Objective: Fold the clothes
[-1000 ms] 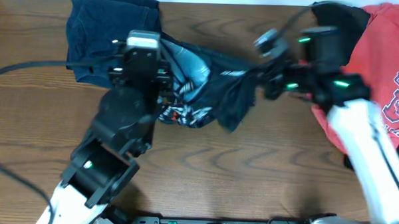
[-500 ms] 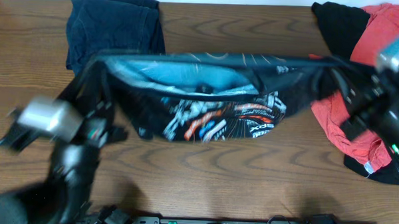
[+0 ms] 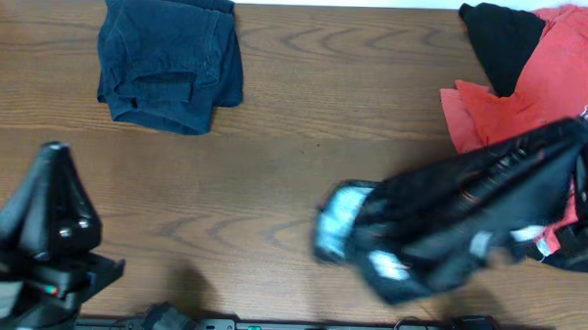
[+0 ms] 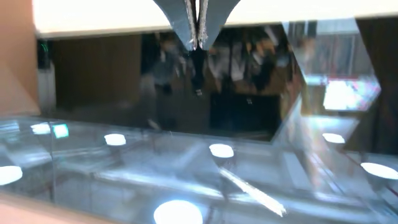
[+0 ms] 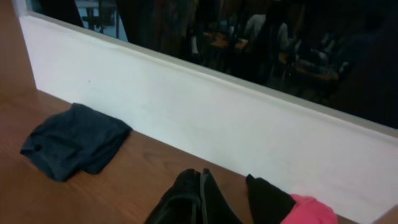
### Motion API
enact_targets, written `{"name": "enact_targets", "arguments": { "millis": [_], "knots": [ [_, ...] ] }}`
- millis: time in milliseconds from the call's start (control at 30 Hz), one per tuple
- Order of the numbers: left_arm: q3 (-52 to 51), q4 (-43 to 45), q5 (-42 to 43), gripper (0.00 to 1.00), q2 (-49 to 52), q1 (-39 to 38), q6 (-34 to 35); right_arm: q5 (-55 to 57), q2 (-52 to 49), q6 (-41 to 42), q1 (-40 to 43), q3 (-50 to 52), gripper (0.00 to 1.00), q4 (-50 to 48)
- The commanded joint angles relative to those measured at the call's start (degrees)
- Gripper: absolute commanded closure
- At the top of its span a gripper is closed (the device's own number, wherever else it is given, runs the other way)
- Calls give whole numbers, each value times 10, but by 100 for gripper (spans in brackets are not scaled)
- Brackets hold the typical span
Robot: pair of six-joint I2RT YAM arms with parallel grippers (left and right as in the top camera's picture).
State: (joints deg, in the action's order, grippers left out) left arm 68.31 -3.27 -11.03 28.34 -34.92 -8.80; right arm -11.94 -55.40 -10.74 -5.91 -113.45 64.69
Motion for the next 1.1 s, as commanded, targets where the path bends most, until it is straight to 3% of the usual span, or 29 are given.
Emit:
{"name": "enact_targets", "arguments": {
  "millis": [0, 200, 667, 867, 1067],
  "knots": [
    [5, -38, 29, 94, 14, 2, 23, 12, -10, 9, 7, -3, 99, 13],
    [3, -79, 29, 94, 71, 2, 86, -6, -49, 9, 7, 4, 99, 24],
    [3, -261, 77, 94, 290, 2, 103, -25, -185, 9, 7, 7, 99, 35],
    [3, -273, 128, 94, 389, 2, 103, -24, -213, 7, 15, 7, 99, 20],
    [3, -262, 136, 94, 482, 2, 101, -12, -210, 17, 111, 5, 99, 6]
  ]
}}
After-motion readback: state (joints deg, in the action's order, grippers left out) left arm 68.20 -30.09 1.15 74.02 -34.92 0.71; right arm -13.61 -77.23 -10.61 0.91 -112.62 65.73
